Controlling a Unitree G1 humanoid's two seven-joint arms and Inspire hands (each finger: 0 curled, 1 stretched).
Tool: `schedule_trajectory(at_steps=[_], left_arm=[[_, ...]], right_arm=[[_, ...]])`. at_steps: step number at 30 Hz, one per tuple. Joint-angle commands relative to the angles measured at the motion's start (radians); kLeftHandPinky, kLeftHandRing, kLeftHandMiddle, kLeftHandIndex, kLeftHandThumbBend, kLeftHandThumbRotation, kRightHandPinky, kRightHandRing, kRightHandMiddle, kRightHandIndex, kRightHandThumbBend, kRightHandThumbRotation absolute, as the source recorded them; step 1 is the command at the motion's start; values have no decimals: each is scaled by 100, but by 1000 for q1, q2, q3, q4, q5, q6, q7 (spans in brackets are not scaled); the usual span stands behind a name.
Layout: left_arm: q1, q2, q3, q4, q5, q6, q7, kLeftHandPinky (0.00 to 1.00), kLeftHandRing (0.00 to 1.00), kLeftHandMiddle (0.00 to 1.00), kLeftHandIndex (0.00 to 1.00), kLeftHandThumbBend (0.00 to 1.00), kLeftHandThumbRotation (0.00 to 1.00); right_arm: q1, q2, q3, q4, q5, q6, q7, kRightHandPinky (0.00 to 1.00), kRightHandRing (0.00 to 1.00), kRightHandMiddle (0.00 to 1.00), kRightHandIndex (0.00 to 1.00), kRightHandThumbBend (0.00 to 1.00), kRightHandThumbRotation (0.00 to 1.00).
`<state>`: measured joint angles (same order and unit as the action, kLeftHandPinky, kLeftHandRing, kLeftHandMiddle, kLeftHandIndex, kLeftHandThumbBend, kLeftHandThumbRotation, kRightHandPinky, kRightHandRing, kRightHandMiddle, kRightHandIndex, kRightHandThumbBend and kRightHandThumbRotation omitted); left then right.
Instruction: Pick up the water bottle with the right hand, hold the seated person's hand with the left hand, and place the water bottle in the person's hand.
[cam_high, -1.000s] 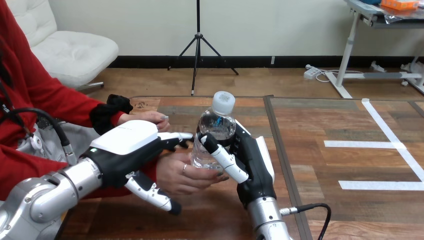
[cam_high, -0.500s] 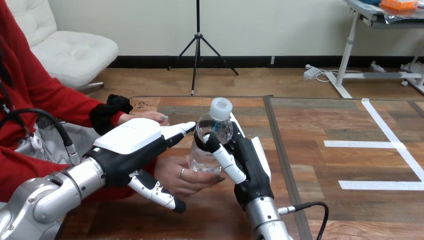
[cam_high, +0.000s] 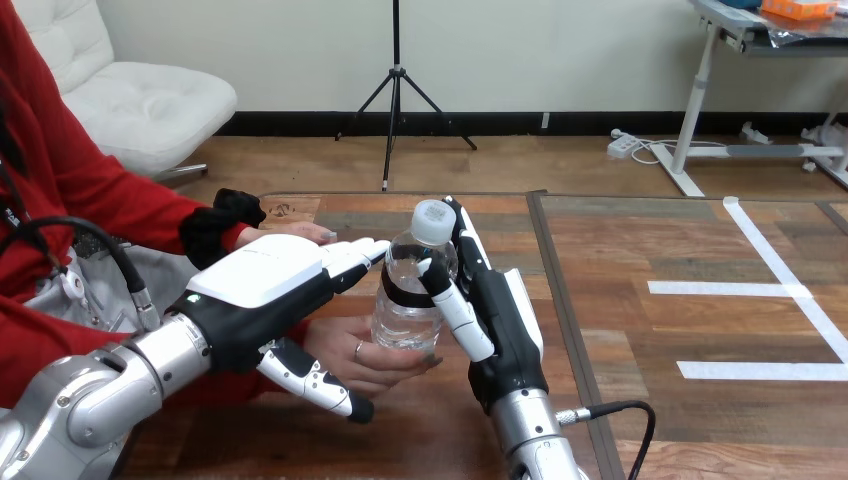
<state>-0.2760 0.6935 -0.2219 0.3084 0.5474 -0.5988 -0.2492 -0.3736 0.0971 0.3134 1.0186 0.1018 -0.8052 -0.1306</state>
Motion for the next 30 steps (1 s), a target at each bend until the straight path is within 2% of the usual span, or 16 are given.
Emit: schedule_trajectory(at_steps=[1, 19, 24, 30], left_arm=[[-63, -2, 54, -70, 2, -12, 67, 88, 96, 100, 100, 100, 48], [-22, -14, 53, -46, -7, -33, 130, 93, 100, 100, 100, 100, 53], [-7, -22, 53, -46, -13, -35, 146, 97, 100, 100, 100, 100, 56], [13, -34, 54, -51, -19, -34, 167, 99, 100, 100, 100, 100, 58]], right_arm=[[2, 206, -39, -103, 18, -6, -16, 100, 100, 100, 100, 100, 84], [-4, 162, -65, -131, 22, -11, -24, 97, 100, 100, 100, 100, 85], [-1, 155, -77, -143, 38, -11, -15, 97, 100, 100, 100, 100, 84], [-5, 137, -94, -140, 45, -36, 0, 98, 100, 100, 100, 100, 82]])
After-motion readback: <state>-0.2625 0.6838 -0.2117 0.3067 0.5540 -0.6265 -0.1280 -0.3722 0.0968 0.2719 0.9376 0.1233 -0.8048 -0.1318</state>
